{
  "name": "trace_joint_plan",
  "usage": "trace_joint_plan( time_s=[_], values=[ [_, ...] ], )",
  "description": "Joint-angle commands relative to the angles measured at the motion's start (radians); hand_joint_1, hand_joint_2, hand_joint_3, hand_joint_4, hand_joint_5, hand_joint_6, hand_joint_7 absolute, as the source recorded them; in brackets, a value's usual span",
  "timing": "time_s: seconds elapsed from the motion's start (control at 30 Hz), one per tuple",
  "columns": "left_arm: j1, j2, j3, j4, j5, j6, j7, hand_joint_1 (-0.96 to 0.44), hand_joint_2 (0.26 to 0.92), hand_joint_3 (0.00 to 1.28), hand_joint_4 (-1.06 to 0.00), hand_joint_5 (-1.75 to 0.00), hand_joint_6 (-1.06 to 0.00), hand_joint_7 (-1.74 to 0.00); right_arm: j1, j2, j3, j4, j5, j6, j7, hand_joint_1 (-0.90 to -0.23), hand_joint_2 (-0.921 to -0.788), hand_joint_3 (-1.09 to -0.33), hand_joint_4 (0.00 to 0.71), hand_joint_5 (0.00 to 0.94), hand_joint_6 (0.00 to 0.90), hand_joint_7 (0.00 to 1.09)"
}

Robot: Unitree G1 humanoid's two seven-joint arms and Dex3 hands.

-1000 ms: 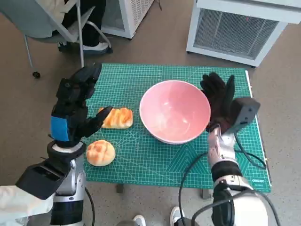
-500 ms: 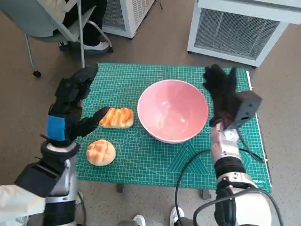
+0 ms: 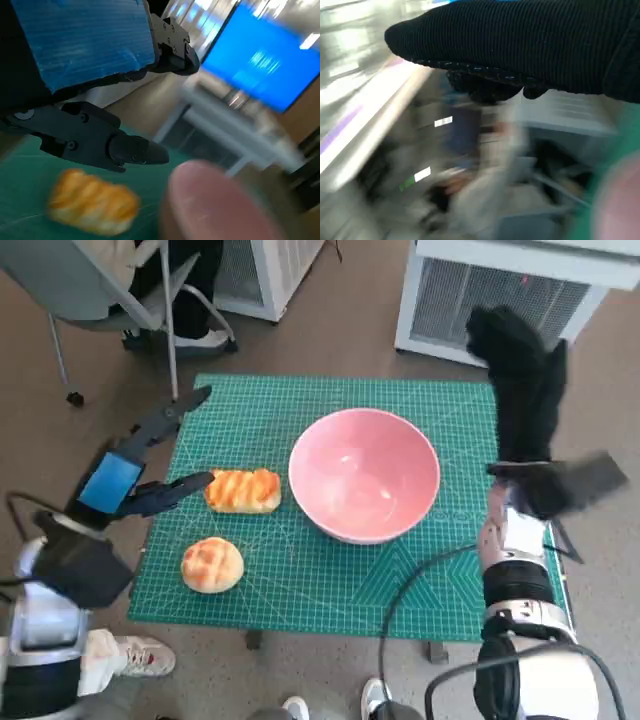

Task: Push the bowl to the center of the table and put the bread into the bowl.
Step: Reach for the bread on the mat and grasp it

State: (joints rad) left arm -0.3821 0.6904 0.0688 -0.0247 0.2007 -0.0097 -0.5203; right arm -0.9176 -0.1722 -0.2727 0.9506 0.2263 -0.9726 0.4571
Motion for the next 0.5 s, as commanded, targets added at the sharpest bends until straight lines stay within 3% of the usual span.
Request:
trace_joint_plan(
  time_s=[0.03,0.1,0.2,0.33,0.5],
  values=[
    [-0.097,0.078,-0.104,-0.02,0.07,0.182,-0.145,-0.44,0.886,0.01,-0.04,0.0,-0.16,-0.02,0.087,-0.008,0.04,-0.136,0.076,-0.029,0.112,-0.567,-0.921,-0.775,0.259,0.021,0.23,0.24],
    [-0.138,0.083,-0.141,0.005,0.089,0.225,-0.181,-0.42,0.865,0.01,-0.02,0.0,-0.15,-0.01,0.112,-0.014,0.058,-0.195,0.096,-0.029,0.141,-0.581,-0.921,-0.75,0.264,0.02,0.236,0.25],
    [-0.173,0.078,-0.174,0.035,0.104,0.251,-0.203,-0.4,0.845,0.0,0.0,0.0,-0.15,-0.01,0.145,-0.021,0.078,-0.264,0.103,-0.023,0.154,-0.594,-0.921,-0.736,0.267,0.018,0.241,0.26],
    [-0.203,0.059,-0.22,0.095,0.133,0.218,-0.186,-0.39,0.833,0.0,-0.01,0.0,-0.16,-0.01,0.191,-0.031,0.094,-0.352,0.096,-0.003,0.145,-0.603,-0.921,-0.728,0.272,0.015,0.234,0.29],
    [-0.256,0.041,-0.286,0.173,0.183,0.211,-0.186,-0.39,0.83,0.0,-0.03,-0.01,-0.17,-0.01,0.225,-0.032,0.101,-0.395,0.07,0.009,0.117,-0.607,-0.921,-0.729,0.279,0.003,0.15,0.45]
  ],
)
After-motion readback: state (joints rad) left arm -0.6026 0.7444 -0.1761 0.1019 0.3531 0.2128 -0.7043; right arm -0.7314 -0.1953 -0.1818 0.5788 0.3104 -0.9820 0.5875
